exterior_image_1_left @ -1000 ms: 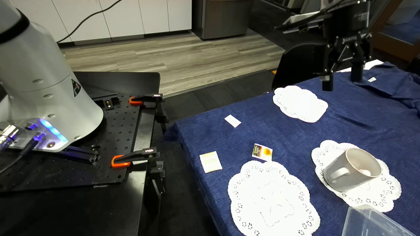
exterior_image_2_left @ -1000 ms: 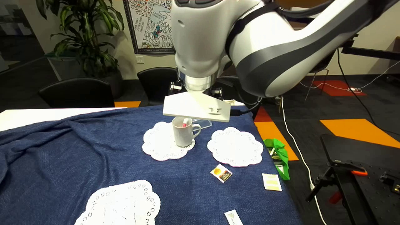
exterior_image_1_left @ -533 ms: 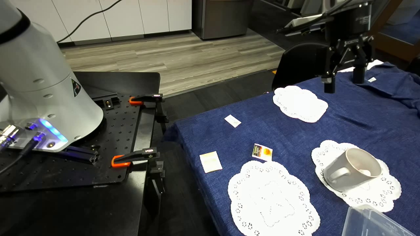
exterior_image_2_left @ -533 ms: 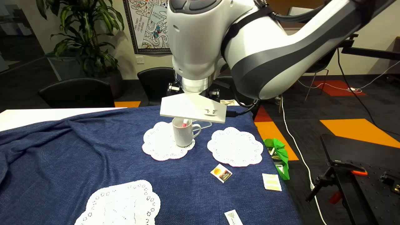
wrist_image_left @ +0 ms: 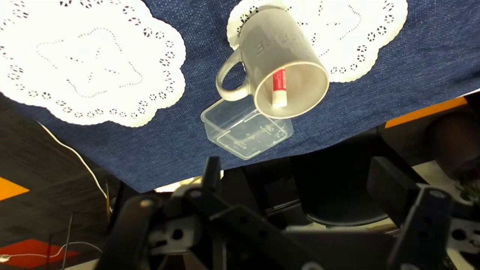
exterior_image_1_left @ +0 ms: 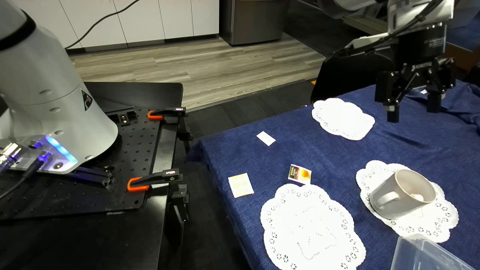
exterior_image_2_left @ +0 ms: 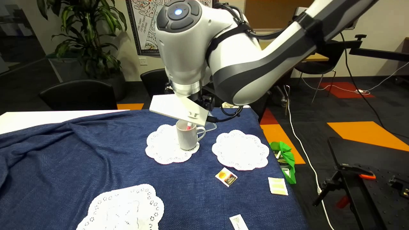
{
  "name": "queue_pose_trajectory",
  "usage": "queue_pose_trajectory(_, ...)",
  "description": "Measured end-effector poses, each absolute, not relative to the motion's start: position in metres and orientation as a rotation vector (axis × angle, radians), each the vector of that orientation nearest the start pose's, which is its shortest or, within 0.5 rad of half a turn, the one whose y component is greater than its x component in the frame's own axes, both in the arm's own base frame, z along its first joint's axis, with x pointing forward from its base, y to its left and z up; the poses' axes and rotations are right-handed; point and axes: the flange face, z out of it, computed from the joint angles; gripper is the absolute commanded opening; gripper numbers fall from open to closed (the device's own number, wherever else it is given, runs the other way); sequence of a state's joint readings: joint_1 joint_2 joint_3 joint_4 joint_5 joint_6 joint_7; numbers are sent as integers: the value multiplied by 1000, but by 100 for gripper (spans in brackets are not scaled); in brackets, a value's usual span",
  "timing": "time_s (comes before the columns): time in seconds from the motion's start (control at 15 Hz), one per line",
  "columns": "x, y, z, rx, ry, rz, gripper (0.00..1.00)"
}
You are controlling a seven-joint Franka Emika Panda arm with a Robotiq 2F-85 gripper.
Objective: Remove the marker from the mug
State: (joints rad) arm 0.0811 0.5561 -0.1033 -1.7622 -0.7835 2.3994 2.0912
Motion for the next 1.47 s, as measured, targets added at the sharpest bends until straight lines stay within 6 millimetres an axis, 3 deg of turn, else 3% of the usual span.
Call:
queue_pose_trajectory(0.47, 706, -42, 235, -2213, 2385, -851, 100)
queue_pose_trajectory(0.87, 725, -65, 235, -2224, 2356, -658, 100)
queue_pose_trajectory(1.13, 729, -86, 237, -2229, 2375, -615, 100)
queue_pose_trajectory(1.47, 726, -103, 225, -2268, 2426, -560, 100)
